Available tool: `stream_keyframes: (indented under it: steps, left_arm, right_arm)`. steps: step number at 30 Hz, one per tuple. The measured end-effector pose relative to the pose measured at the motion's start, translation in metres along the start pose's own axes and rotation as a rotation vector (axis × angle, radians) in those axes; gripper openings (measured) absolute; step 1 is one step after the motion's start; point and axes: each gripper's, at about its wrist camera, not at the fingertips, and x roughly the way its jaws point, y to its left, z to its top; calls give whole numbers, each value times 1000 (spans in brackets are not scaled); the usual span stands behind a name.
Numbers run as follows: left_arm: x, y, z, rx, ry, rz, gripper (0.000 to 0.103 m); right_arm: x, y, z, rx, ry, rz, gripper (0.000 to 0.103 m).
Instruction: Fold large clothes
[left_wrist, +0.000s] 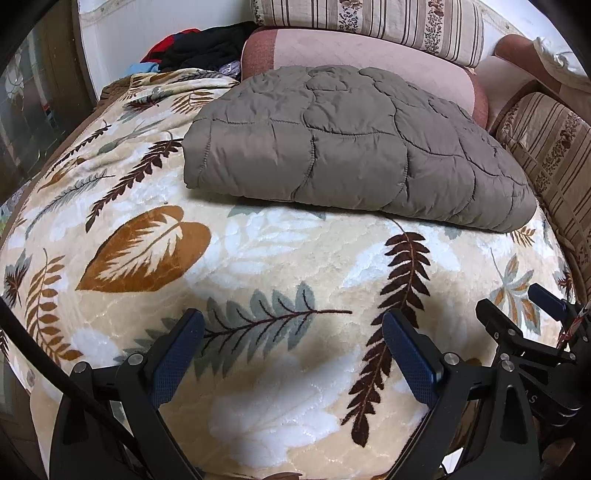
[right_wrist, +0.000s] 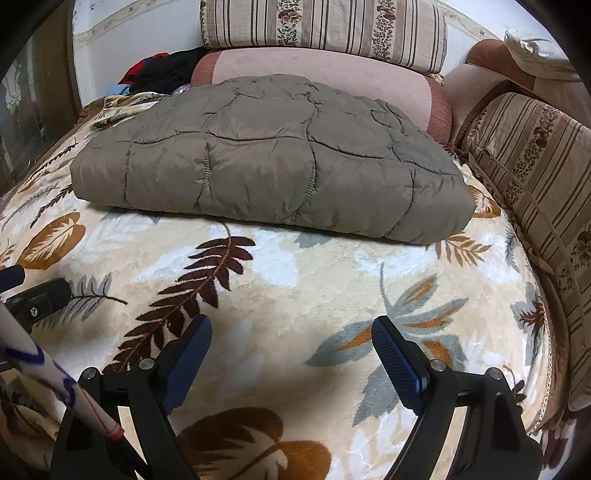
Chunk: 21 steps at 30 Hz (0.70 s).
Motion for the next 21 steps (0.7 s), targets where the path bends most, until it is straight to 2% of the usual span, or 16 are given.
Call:
stream_keyframes:
  steps: [21]
  left_arm:
    - [-1,-3,0,5,-13,7,96]
  right_arm:
    - [-1,1,-1,-6,-8,11,92]
